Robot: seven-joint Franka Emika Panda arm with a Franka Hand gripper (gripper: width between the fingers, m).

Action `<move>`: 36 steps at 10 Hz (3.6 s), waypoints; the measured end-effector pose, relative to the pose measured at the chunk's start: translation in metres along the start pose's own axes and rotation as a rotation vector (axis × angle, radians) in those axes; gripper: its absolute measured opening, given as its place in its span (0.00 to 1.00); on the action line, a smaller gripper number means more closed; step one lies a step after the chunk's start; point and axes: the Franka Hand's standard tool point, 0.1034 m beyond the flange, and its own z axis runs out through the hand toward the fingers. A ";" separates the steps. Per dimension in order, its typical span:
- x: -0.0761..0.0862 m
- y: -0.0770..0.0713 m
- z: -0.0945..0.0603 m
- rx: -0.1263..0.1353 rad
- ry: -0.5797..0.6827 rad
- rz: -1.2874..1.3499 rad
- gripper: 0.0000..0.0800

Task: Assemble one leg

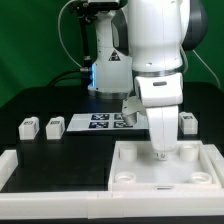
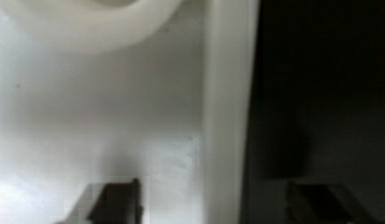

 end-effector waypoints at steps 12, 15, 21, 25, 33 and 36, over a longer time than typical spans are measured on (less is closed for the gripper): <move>0.011 -0.001 -0.036 -0.013 -0.018 0.239 0.81; 0.026 -0.015 -0.036 -0.010 -0.017 0.673 0.81; 0.053 -0.026 -0.039 0.023 0.002 1.352 0.81; 0.062 -0.036 -0.039 0.062 -0.018 1.590 0.81; 0.078 -0.067 -0.036 0.535 -0.581 1.536 0.81; 0.078 -0.084 -0.017 0.653 -0.768 1.535 0.81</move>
Offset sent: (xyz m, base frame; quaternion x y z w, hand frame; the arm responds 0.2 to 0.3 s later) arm 0.0000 0.0000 0.0000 0.0000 0.0000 0.0000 1.0000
